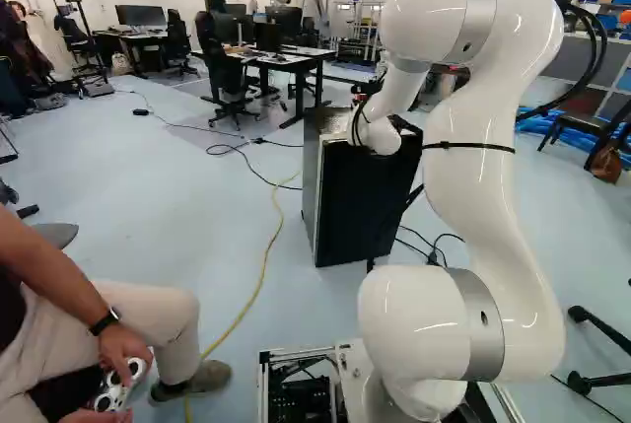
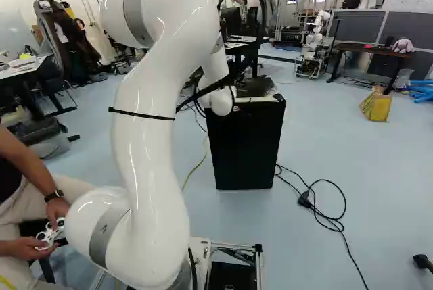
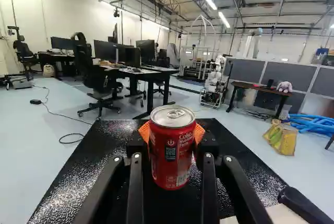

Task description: Grab a drink from the fridge

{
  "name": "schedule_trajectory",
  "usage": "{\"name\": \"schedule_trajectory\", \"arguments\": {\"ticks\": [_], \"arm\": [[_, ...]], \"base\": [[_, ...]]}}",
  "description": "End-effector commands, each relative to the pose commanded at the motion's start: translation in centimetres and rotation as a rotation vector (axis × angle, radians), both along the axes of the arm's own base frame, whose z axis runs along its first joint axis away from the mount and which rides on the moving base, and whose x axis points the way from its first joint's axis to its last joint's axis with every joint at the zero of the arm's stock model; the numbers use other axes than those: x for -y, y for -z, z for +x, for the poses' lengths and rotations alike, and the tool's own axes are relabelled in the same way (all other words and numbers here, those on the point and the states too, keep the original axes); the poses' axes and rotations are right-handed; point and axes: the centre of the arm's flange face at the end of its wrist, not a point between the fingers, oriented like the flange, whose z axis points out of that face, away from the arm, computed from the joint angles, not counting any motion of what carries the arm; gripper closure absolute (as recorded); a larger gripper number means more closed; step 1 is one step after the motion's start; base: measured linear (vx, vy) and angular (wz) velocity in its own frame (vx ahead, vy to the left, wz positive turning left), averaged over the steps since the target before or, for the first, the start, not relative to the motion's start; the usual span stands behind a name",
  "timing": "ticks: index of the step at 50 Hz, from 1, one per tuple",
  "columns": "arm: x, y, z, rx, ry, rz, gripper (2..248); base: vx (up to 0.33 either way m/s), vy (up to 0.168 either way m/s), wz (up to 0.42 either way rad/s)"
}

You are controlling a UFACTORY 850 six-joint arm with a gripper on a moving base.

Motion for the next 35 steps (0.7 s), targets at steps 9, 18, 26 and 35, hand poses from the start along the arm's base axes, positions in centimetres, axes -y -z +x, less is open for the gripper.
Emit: {"name": "schedule_trajectory", "arguments": {"ticks": [9,18,26,35], "arm": [[-0.3,-0.2,-0.5,-0.006,-0.002,0.003,152],[-0.9,-0.6,-1.3,-0.016,-0.005,0.007,152],[-1.4,-1.0,-2.2,-0.027,-0.009,0.011,152],[-2.3,-1.5,-3.6,-0.043,-0.014,0.017,152]], "base": [[0.000,0.000,0.000],[0.000,0.000,0.000],[0.000,0.000,0.000],[0.000,0.000,0.000]]}}
